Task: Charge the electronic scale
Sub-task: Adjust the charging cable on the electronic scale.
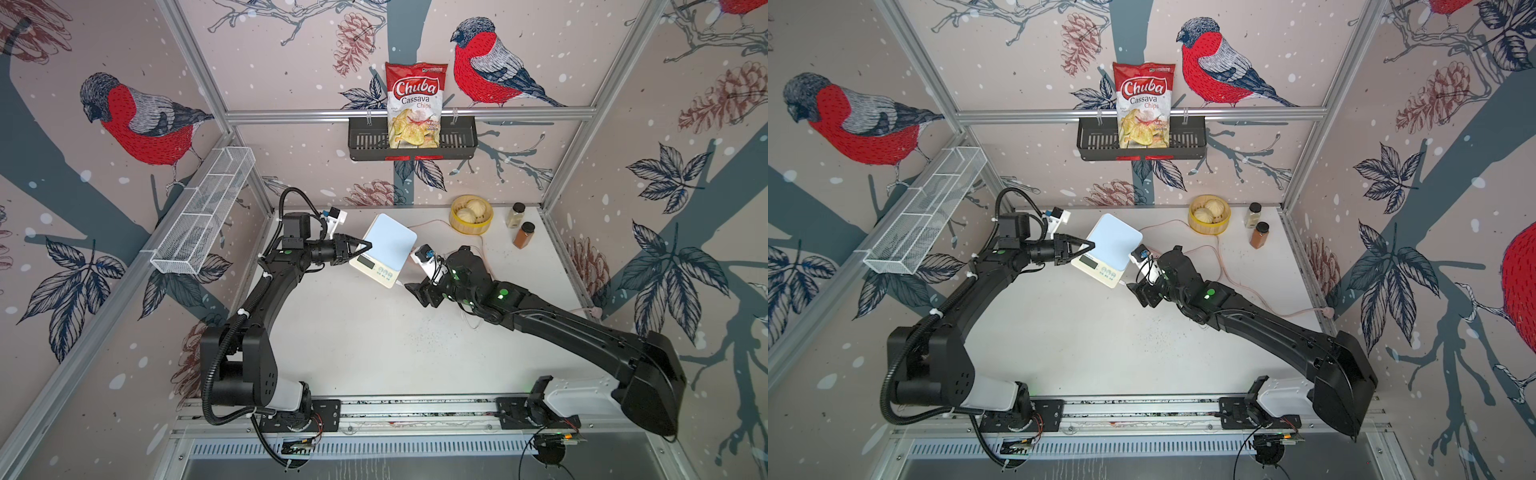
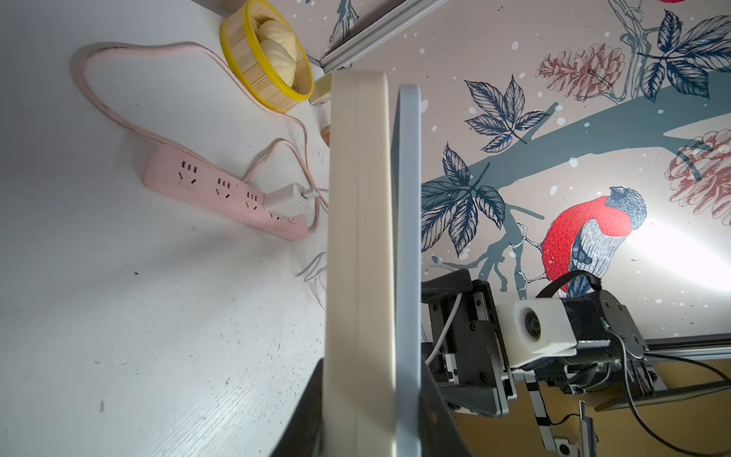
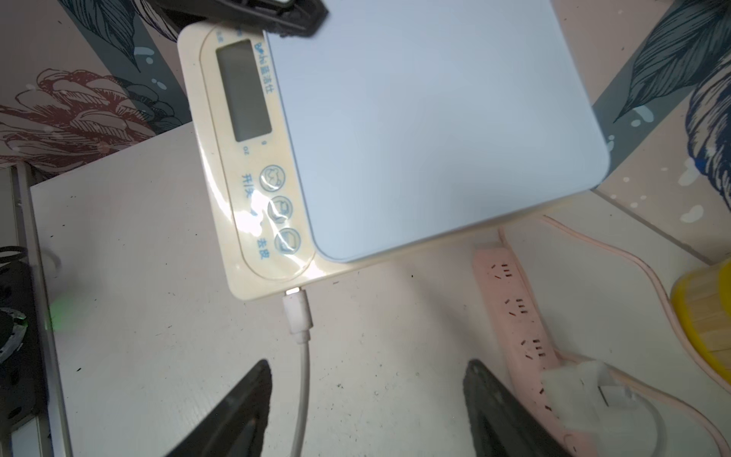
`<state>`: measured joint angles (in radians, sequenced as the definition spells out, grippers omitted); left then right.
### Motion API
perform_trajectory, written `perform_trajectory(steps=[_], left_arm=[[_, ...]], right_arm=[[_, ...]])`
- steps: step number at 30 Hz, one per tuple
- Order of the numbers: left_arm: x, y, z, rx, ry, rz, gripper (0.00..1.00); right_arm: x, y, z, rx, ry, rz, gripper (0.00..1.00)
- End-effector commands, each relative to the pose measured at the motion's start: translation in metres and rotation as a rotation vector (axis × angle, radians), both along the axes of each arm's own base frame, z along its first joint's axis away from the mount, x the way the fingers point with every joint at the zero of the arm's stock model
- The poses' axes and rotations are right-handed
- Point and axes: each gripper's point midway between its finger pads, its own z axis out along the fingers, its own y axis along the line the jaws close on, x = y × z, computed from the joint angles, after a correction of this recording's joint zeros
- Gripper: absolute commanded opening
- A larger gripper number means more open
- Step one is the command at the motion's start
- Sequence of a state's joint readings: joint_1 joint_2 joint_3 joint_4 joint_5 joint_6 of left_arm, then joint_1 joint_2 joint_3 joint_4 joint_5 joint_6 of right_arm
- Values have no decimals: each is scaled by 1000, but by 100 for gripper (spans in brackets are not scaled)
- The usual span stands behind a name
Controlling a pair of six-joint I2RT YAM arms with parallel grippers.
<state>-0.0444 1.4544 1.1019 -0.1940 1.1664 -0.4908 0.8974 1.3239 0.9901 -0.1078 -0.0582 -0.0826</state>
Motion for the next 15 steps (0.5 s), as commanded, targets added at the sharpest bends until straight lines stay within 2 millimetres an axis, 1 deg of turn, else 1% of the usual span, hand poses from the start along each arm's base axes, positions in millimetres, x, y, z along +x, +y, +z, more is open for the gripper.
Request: perform_trajectory(steps=[1,3,4,7,8,9,10,12,13,15], left_arm=[[7,4,-11,15,-9,36,0],[8,4,-19,-12,15,46,0],[9,3,-18,-34,17,49,0],[8,4,-25,-19,22,59,0],[9,5,-31,4,32,65,0],[8,8,-44,37,60,74,0],[15,12,-47,69,52,95,0],[21,21,-66,103,82,134,0],[23,25,-79,106,111,155,0],[27,33,-96,72,146,194,0]], right_arm=[[-2,12,4,43,16,30,75],[1,16,-1,68,27,31,74],[1,19,-6,64,33,37,73],[6,27,-15,34,69,43,64],[7,29,-17,30,81,42,64],[9,31,-16,42,94,34,64],[11,32,-15,61,105,23,67],[18,30,-14,108,138,-30,78],[23,26,-15,131,156,-67,81],[36,16,-22,183,227,-179,83]])
